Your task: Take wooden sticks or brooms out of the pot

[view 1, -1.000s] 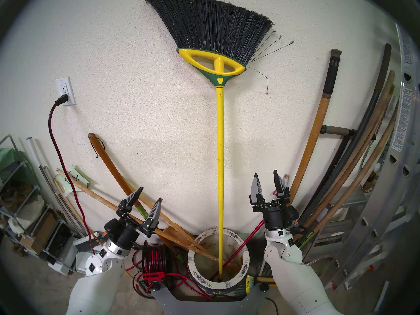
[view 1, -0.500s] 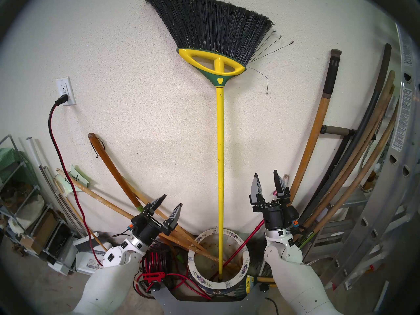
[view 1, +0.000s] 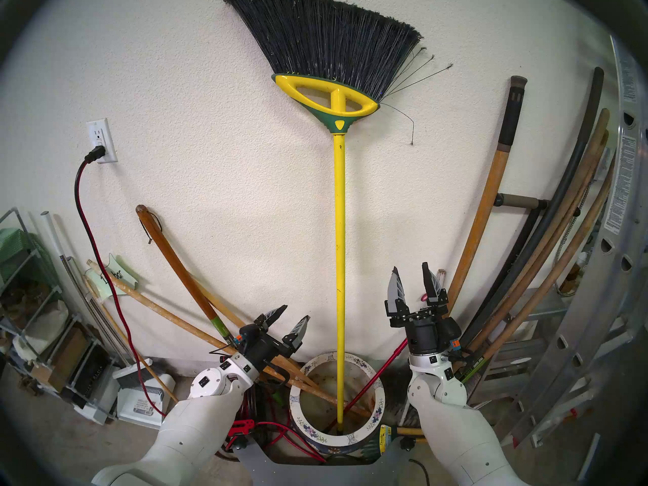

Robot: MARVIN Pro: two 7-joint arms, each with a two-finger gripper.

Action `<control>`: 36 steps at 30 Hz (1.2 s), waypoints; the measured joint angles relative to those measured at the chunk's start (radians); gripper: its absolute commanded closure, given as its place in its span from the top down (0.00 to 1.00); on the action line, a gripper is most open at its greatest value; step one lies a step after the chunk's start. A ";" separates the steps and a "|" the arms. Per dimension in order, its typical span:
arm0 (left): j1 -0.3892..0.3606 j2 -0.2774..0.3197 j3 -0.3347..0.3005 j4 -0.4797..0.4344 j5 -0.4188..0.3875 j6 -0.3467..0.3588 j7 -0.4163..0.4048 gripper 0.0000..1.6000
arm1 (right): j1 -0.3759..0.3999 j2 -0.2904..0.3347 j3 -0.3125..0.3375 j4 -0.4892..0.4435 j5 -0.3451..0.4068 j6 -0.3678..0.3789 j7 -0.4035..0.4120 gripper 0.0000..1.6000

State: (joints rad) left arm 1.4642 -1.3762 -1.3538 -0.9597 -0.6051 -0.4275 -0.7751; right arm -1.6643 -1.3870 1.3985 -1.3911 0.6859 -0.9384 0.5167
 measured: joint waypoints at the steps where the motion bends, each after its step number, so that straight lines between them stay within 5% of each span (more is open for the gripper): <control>1: -0.013 -0.007 0.007 0.017 0.004 0.006 0.000 1.00 | 0.000 0.000 0.000 0.000 0.000 0.000 0.000 1.00; 23: -0.253 -0.151 0.125 0.366 0.059 0.082 -0.067 1.00 | 0.000 0.000 0.000 0.000 0.000 -0.001 0.000 1.00; 36: -0.329 -0.213 0.144 0.527 0.057 0.087 -0.092 1.00 | 0.000 0.001 0.000 0.000 0.000 -0.001 0.000 1.00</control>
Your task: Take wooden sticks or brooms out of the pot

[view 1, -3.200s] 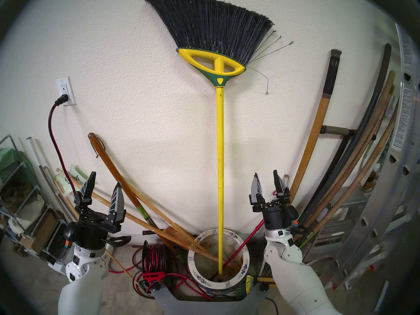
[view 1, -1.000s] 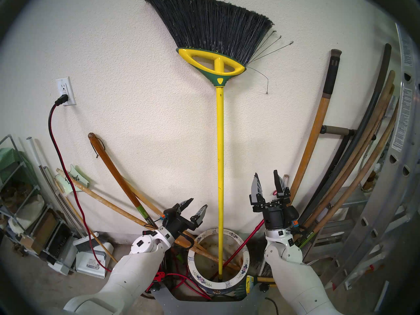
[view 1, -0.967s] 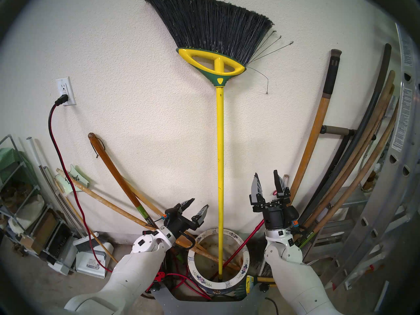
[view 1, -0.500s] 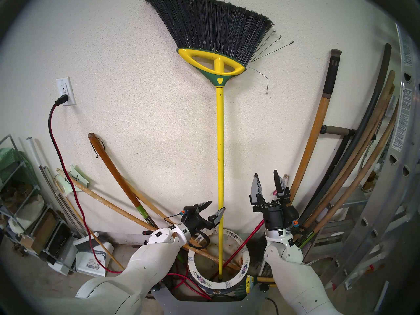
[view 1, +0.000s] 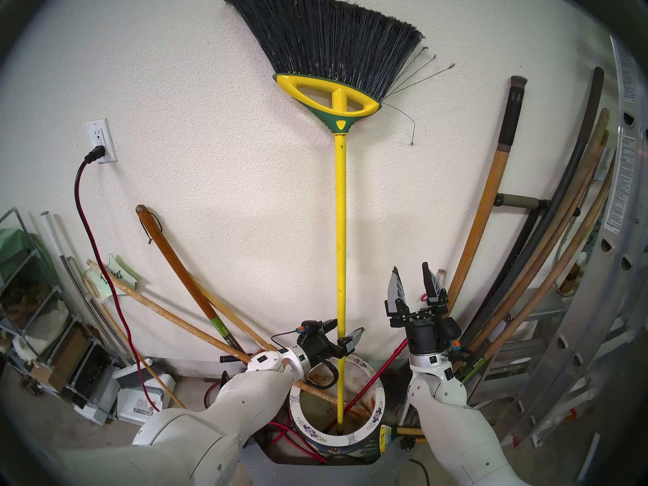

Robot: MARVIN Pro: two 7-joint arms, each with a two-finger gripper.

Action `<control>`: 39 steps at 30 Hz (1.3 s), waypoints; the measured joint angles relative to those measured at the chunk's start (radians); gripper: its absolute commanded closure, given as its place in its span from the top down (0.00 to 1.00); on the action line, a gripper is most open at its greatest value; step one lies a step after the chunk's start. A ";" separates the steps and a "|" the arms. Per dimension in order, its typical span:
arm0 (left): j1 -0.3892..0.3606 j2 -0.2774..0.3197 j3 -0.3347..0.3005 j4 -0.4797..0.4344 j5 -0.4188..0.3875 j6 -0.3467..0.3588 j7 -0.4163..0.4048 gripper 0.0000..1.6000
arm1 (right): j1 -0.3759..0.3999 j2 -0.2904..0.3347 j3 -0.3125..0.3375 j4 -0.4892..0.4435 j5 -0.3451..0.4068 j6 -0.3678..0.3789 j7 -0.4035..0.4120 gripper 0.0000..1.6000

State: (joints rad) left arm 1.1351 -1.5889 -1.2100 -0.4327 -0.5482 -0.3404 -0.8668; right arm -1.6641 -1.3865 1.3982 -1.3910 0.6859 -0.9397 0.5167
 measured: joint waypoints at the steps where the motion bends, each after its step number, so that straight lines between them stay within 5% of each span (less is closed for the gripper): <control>1: -0.003 -0.002 0.001 0.007 0.000 -0.002 0.000 1.00 | 0.000 0.000 0.000 0.000 0.000 0.000 0.000 1.00; 20: -0.061 -0.047 0.025 0.150 0.028 -0.083 0.059 0.98 | 0.000 0.001 0.000 0.000 0.000 -0.001 0.000 1.00; 21: -0.066 -0.053 0.030 0.165 0.036 -0.094 0.078 0.56 | 0.000 0.001 0.000 0.000 0.000 -0.001 0.000 1.00; 24: -0.072 -0.057 0.032 0.179 0.041 -0.105 0.106 0.42 | 0.000 0.001 0.000 0.000 0.000 -0.001 0.000 1.00; 26: -0.076 -0.059 0.036 0.190 0.048 -0.111 0.123 0.42 | 0.000 0.001 0.000 0.000 0.000 -0.001 0.000 1.00; 27: -0.077 -0.061 0.038 0.194 0.051 -0.114 0.128 0.29 | 0.000 0.001 0.000 0.000 0.000 -0.001 0.000 1.00; 34: -0.084 -0.085 0.054 0.213 0.071 -0.138 0.164 0.29 | 0.000 0.001 0.000 0.000 0.000 -0.001 0.000 1.00; 35: -0.084 -0.087 0.056 0.215 0.073 -0.141 0.168 0.07 | 0.000 0.001 0.000 0.000 0.000 -0.002 0.000 1.00; 36: -0.084 -0.089 0.056 0.216 0.074 -0.143 0.171 0.00 | 0.000 0.001 0.000 0.000 0.000 -0.002 0.000 1.00; 39: -0.085 -0.100 0.063 0.223 0.083 -0.160 0.189 0.00 | 0.000 0.001 0.000 0.000 0.000 -0.002 0.000 1.00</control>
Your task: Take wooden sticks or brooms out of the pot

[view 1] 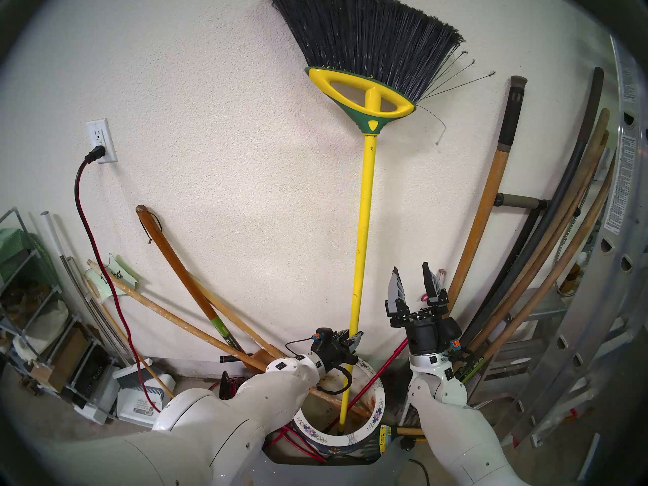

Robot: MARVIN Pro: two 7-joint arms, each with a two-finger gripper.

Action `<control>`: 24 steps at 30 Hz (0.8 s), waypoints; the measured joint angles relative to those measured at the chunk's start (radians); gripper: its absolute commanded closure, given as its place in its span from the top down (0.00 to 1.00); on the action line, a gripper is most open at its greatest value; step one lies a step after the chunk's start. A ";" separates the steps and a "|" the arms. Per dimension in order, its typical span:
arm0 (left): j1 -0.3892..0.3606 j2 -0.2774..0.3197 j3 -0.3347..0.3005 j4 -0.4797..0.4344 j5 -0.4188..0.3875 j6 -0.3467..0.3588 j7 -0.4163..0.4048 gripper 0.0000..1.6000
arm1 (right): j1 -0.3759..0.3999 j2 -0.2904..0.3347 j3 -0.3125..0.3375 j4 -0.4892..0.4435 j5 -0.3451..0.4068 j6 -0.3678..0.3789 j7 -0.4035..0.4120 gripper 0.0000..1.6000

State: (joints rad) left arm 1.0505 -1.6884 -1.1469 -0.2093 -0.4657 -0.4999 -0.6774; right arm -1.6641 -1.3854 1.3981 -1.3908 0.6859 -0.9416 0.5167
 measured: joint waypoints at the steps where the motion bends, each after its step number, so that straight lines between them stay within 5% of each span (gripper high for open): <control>1: 0.000 -0.002 0.001 0.001 0.002 -0.003 0.003 0.00 | 0.000 0.000 0.000 0.000 0.000 0.000 0.000 1.00; 24: 0.013 -0.011 0.024 0.030 0.036 -0.135 0.048 0.00 | 0.009 -0.002 -0.022 -0.002 0.000 0.012 0.008 1.00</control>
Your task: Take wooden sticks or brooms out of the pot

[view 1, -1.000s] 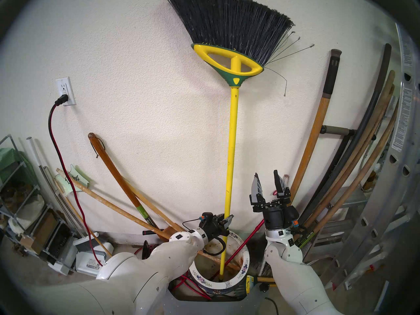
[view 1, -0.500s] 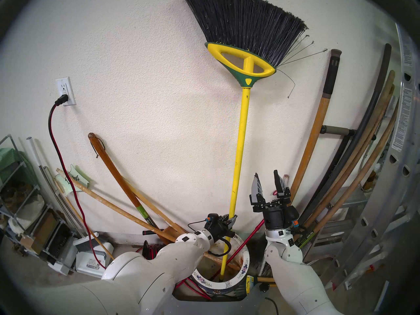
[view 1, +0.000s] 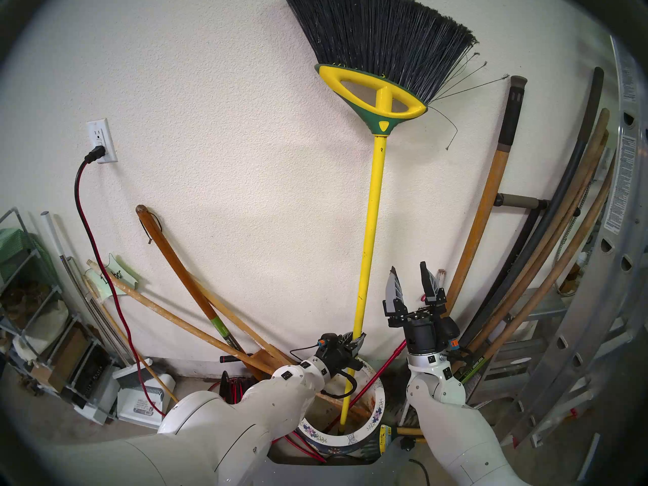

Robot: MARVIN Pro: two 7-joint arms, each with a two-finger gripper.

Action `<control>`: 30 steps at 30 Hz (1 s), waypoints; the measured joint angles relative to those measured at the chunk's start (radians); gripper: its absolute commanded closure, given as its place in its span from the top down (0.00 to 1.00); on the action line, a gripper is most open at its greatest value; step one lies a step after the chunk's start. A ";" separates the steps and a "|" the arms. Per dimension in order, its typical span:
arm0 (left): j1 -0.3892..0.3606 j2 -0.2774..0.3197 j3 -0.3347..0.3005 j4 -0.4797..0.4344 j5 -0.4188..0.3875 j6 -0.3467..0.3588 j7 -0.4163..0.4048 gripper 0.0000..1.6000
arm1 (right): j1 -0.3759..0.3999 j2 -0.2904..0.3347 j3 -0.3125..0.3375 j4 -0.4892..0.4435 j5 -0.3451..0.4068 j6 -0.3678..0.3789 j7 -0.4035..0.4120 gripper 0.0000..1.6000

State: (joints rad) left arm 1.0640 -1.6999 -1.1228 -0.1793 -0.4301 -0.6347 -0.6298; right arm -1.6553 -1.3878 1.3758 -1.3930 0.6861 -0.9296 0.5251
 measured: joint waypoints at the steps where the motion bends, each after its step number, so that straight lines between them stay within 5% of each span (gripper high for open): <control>1: 0.001 0.002 0.000 0.001 0.001 -0.008 0.000 0.00 | 0.002 -0.001 -0.005 0.000 0.000 0.005 0.003 1.00; 29: 0.051 -0.014 0.038 0.020 0.031 -0.172 -0.071 0.00 | 0.094 -0.024 -0.079 0.178 -0.007 0.151 0.031 1.00; 30: 0.053 -0.015 0.040 0.020 0.033 -0.177 -0.075 0.00 | 0.100 -0.025 -0.080 0.185 -0.007 0.155 0.031 0.48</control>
State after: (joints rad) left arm 1.1173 -1.7146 -1.0829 -0.1589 -0.3976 -0.8120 -0.7052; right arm -1.5554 -1.4131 1.2962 -1.2083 0.6786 -0.7748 0.5563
